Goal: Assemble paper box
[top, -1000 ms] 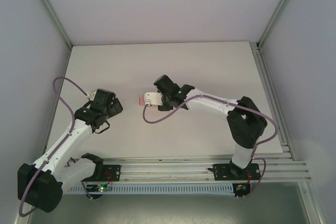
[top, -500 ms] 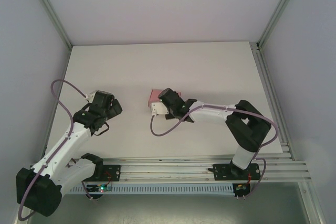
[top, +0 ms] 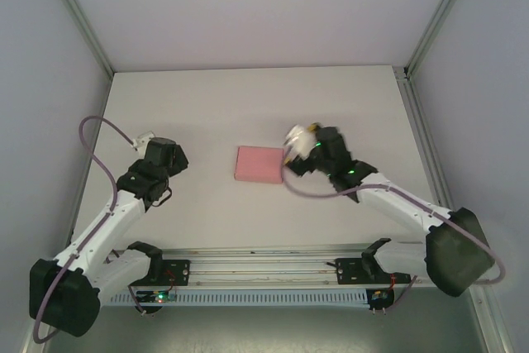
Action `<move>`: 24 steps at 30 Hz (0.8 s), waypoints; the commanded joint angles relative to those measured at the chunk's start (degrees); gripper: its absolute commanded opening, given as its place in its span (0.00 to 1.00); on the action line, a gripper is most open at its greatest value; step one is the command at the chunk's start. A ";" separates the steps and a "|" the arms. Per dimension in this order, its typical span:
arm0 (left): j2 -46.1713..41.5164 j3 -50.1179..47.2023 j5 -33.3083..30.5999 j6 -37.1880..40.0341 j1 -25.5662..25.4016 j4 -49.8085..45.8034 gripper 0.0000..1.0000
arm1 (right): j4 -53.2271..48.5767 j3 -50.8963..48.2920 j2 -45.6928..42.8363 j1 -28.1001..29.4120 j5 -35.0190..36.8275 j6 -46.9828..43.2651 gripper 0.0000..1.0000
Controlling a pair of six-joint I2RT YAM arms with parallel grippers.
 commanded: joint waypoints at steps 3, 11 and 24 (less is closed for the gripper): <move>3.17 -13.60 -9.88 19.24 4.42 41.61 1.00 | 20.70 -12.09 -2.96 -15.92 1.86 24.40 0.98; 12.15 -17.35 5.50 27.83 10.73 53.63 1.00 | 34.63 -26.10 -12.38 -18.61 5.45 17.76 0.98; 32.61 -14.60 15.65 28.58 13.89 71.16 1.00 | 48.46 -18.71 15.48 -27.45 -5.00 23.28 0.98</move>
